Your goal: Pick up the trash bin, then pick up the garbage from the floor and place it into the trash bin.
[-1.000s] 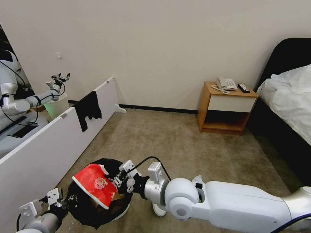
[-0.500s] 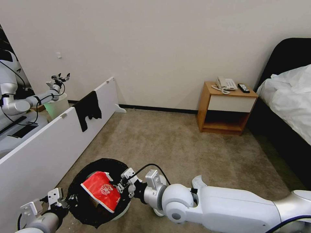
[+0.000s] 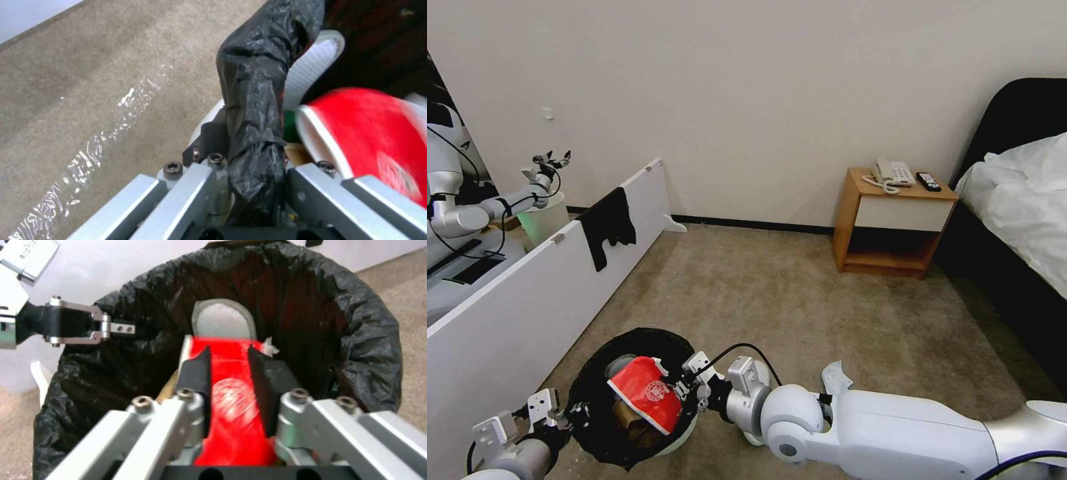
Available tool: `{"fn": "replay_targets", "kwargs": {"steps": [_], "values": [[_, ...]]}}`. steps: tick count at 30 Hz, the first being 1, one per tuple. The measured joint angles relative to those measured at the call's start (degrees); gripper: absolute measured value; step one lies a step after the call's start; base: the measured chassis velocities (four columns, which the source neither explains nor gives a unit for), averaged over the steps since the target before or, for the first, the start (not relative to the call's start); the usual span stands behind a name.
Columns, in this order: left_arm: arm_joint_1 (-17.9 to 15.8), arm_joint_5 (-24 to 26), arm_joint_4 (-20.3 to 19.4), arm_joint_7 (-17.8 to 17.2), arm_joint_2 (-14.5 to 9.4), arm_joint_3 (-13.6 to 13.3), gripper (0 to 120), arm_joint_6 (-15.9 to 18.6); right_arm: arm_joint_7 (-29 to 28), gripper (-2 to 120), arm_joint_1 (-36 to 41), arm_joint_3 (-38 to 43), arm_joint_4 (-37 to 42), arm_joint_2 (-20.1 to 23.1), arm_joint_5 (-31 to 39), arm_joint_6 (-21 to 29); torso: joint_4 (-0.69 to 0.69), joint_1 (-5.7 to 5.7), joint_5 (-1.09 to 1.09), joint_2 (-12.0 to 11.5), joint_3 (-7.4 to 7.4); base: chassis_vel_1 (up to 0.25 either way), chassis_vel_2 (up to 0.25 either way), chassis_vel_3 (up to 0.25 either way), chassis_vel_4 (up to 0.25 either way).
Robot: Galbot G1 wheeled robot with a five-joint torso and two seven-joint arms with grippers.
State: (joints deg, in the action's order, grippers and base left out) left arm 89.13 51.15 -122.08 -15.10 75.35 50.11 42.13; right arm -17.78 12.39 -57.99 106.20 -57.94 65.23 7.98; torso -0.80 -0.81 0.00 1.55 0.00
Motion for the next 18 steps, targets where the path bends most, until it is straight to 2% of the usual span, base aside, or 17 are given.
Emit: {"fn": "replay_targets", "kwargs": {"steps": [1, 5, 8, 9, 11, 12, 14, 15, 18], "values": [[0.01, -0.05, 0.05, 0.07, 0.0, 0.0, 1, 0.0, -0.04, 32, 0.03, 0.09, -0.01, -0.03, -0.1, -0.04, 0.0, 0.0, 0.0, 0.0, 0.0, 0.0, 0.0, 0.0, 0.0], [0.06, -0.14, 0.16, 0.16, 0.05, 0.01, 1, 0.0, -0.07, 40, 0.05, 0.45, 0.01, -0.03, -0.18, -0.13, 0.0, 0.0, 0.0, 0.0, 0.0, 0.0, 0.0, 0.0, 0.0], [0.07, -0.32, 0.3, 0.25, 0.37, 0.01, 1, 0.0, -0.07, 57, -0.05, 1.02, 0.49, 0.1, -0.3, -0.26, 0.0, 0.0, 0.0, 0.0, 0.0, 0.0, 0.0, 0.0, 0.0], [0.07, -0.32, 0.3, 0.25, 0.37, 0.01, 1, 0.0, -0.07, 57, -0.05, 1.02, 0.49, 0.1, -0.3, -0.26, 0.0, 0.0, 0.0, 0.0, 0.0, 0.0, 0.0, 0.0, 0.0], [0.07, -0.39, 0.34, 0.26, 0.3, 0.03, 1, 0.0, -0.06, 67, -0.08, 1.47, 1.03, 0.31, -0.43, -0.51, 0.0, 0.0, 0.0, 0.0, 0.0, 0.0, 0.0, 0.0, 0.0], [0.07, -0.39, 0.34, 0.26, 0.3, 0.03, 1, 0.0, -0.06, 67, -0.08, 1.47, 1.03, 0.31, -0.43, -0.51, 0.0, 0.0, 0.0, 0.0, 0.0, 0.0, 0.0, 0.0, 0.0], [0.15, -0.4, 0.47, 0.28, 0.16, 0.18, 1, 0.0, -0.03, 77, -0.07, 2.62, 1.82, 0.66, -1.14, -1.11, 0.0, 0.0, 0.0, 0.0, 0.0, 0.0, 0.0, 0.0, 0.0], [0.15, -0.4, 0.47, 0.28, 0.16, 0.18, 1, 0.0, -0.03, 77, -0.07, 2.62, 1.82, 0.66, -1.14, -1.11, 0.0, 0.0, 0.0, 0.0, 0.0, 0.0, 0.0, 0.0, 0.0], [0.18, -0.41, 0.62, 0.34, 0.18, 0.35, 1, 0.0, 0.09, 90, -0.02, 6.1, 3.77, 1.12, -1.46, -1.5, 0.0, 0.0, 0.0, 0.0, 0.0, 0.0, 0.0, 0.0, 0.0]]}}
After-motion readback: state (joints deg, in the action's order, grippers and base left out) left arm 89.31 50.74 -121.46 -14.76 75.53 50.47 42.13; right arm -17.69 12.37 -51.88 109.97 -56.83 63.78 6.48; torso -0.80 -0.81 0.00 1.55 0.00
